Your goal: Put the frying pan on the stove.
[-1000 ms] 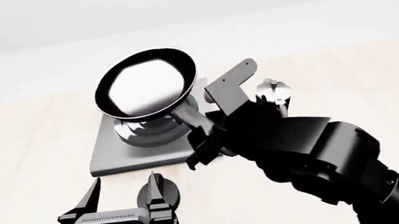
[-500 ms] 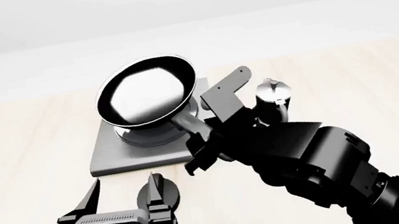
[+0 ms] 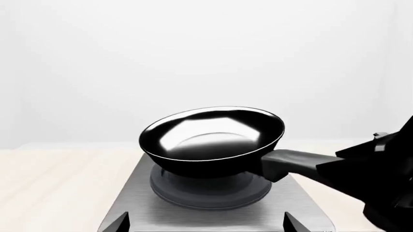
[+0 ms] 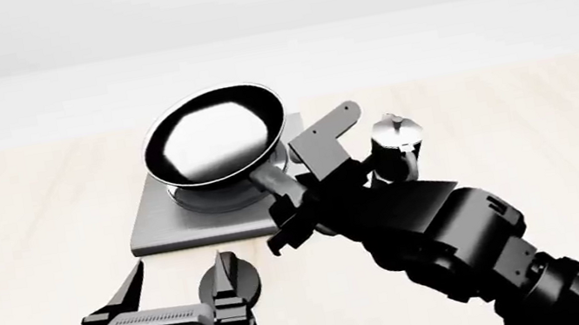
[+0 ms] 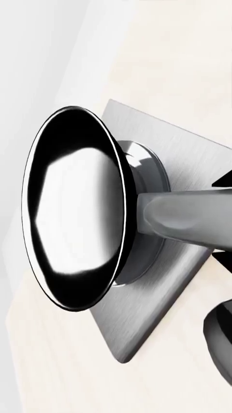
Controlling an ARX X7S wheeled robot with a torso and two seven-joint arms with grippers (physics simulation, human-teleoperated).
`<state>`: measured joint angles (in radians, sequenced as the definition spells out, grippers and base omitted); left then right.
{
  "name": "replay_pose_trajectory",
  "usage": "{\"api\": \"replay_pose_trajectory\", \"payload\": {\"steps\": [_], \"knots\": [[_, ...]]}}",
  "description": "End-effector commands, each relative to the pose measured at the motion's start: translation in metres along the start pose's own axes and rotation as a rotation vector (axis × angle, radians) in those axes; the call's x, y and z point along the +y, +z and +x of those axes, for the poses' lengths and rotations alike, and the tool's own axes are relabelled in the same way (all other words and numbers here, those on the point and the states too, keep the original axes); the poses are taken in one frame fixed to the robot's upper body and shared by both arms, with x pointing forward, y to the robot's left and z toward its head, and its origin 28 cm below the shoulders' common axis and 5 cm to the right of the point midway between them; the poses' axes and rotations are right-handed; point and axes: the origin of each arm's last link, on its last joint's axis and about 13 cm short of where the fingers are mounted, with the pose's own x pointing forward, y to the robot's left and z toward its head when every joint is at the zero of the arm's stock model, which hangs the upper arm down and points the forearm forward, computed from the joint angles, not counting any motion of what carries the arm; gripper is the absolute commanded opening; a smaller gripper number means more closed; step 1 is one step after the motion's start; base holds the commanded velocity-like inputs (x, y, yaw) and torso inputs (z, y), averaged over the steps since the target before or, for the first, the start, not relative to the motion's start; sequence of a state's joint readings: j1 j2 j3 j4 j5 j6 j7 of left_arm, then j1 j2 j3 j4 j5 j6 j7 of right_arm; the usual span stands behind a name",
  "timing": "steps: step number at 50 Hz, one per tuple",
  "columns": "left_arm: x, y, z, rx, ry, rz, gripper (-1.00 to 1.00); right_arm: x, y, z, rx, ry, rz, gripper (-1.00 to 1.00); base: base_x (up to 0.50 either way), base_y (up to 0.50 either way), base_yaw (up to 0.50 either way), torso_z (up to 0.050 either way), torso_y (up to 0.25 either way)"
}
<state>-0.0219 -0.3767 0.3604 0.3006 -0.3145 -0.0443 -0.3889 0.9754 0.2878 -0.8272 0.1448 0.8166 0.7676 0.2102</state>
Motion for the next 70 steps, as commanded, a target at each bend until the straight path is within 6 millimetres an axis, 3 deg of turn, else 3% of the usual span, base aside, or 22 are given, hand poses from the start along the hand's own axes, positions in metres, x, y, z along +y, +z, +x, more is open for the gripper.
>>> {"api": "replay_pose_trajectory", "payload": {"steps": [1, 10, 11, 28, 41, 70], "knots": [[0.0, 0.0, 0.0, 0.001, 0.001, 0.002, 1.0, -0.007, 0.013, 0.002, -0.072, -0.06, -0.03, -1.0, 0.0, 0.0, 0.0, 0.0, 0.0], [-0.001, 0.0, 0.0, 0.002, 0.001, 0.001, 1.0, -0.007, 0.013, 0.002, -0.069, -0.062, -0.03, -1.0, 0.0, 0.0, 0.0, 0.001, 0.001], [-0.001, 0.0, 0.0, 0.002, 0.0, 0.002, 1.0, -0.008, 0.013, 0.002, -0.068, -0.064, -0.03, 1.0, 0.0, 0.0, 0.0, 0.0, 0.011], [0.0, 0.004, 0.003, -0.005, 0.002, 0.008, 1.0, -0.008, 0.017, -0.006, -0.101, -0.078, -0.047, 1.0, 0.0, 0.0, 0.0, 0.0, 0.0], [0.001, 0.022, 0.021, -0.052, 0.004, 0.034, 1.0, -0.001, 0.006, -0.031, -0.237, -0.122, -0.001, 1.0, 0.0, 0.0, 0.0, 0.0, 0.0], [0.007, 0.038, 0.023, -0.09, 0.019, 0.058, 1.0, 0.001, 0.005, -0.08, -0.452, -0.311, -0.002, 1.0, 0.0, 0.0, 0.0, 0.0, 0.0]]}}
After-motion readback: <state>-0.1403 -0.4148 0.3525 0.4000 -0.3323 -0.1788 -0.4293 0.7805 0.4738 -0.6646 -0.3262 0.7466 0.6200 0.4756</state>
